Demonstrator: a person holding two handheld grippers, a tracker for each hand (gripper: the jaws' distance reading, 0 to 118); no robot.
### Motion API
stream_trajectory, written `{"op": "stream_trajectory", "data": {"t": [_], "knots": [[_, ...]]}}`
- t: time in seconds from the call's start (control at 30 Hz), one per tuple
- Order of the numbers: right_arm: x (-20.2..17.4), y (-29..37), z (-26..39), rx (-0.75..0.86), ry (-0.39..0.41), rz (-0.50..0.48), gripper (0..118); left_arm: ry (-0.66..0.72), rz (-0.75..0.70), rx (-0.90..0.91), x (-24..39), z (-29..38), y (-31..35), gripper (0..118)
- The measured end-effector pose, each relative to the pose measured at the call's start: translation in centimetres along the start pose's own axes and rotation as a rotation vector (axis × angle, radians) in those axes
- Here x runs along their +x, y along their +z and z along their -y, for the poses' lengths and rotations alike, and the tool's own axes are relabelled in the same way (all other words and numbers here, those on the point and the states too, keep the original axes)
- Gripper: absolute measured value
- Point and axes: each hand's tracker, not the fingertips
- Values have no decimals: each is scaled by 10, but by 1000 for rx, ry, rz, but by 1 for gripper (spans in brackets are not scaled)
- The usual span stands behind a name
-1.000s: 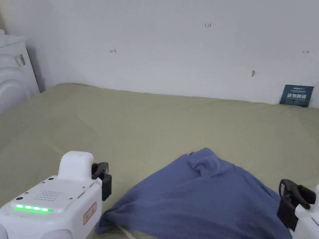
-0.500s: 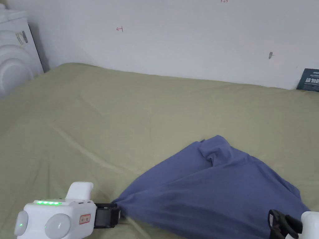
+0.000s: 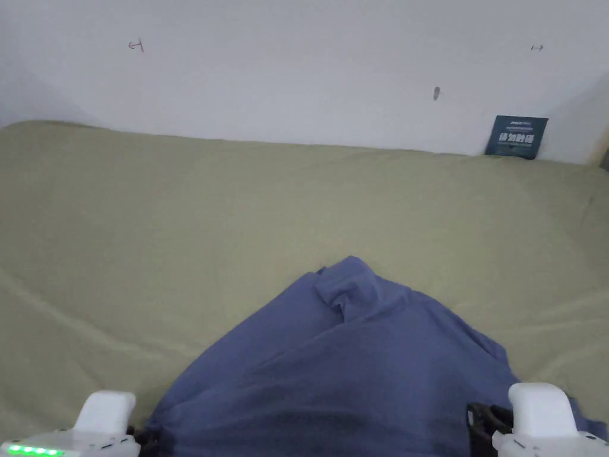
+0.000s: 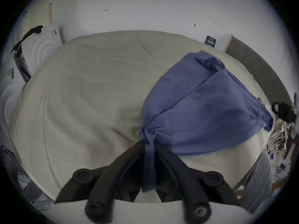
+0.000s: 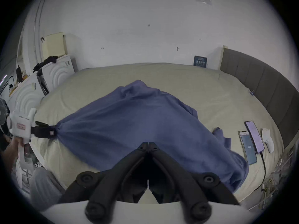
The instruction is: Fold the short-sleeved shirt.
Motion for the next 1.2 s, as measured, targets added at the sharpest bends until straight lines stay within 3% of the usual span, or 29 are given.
{"op": "stream_trajectory", "data": {"t": [0.07, 0.27, 0.3, 0.33, 0.37, 0.4, 0.5, 0.57, 0.63, 0.67, 0.73, 0.77, 0.8, 0.83, 0.87, 0.9, 0.93, 1.2], "knots": [[17, -29, -20, -27, 5, 16, 1, 75, 16, 2, -4, 4, -2, 8], [59, -145, -100, -118, 56, 24, 4, 70, -5, 8, -4, 1, -3, 8], [63, -165, -115, -141, 64, 16, 34, 67, -8, 4, -3, 1, -2, 8], [65, -183, -129, -160, 67, 10, 78, 64, -10, 2, -2, 2, -2, 8], [66, -201, -139, -209, 82, -9, 109, 59, -15, 1, -2, 3, -2, 8], [67, -220, -148, -269, 80, -34, 116, 59, -16, -1, -3, 1, -4, 8], [62, -263, -164, -327, 138, -60, 116, 63, -12, -9, -3, 2, -4, 8], [57, -288, -160, -404, 191, 6, 116, 64, -9, -9, -4, 0, -6, 8], [52, -306, -149, -438, 319, 49, 116, 72, 0, -12, -6, 2, -6, 8], [52, -307, -146, -417, 336, 62, 116, 74, 3, -12, -6, -1, -6, 8], [53, -300, -146, -423, 221, 44, 115, 74, 5, -16, -6, -1, -7, 8], [56, -296, -147, -422, 205, 3, 112, 78, 7, -17, -5, 0, -7, 8], [59, -288, -148, -410, 188, -51, 99, 76, 4, -19, -4, -1, -8, 8], [58, -278, -151, -396, 197, -28, 89, 70, 1, -20, -4, -2, -9, 8], [60, -269, -154, -377, 200, -47, 65, 69, -1, -21, -3, -2, -8, 8], [62, -260, -158, -352, 186, -83, 7, 69, -4, -22, -2, -2, -6, 8], [60, -249, -159, -311, 168, -49, 3, 69, -9, -23, -1, -5, -6, 8], [59, -123, -179, -140, 203, -97, 3, 68, -32, 0, 6, -20, 20, 8]]}}
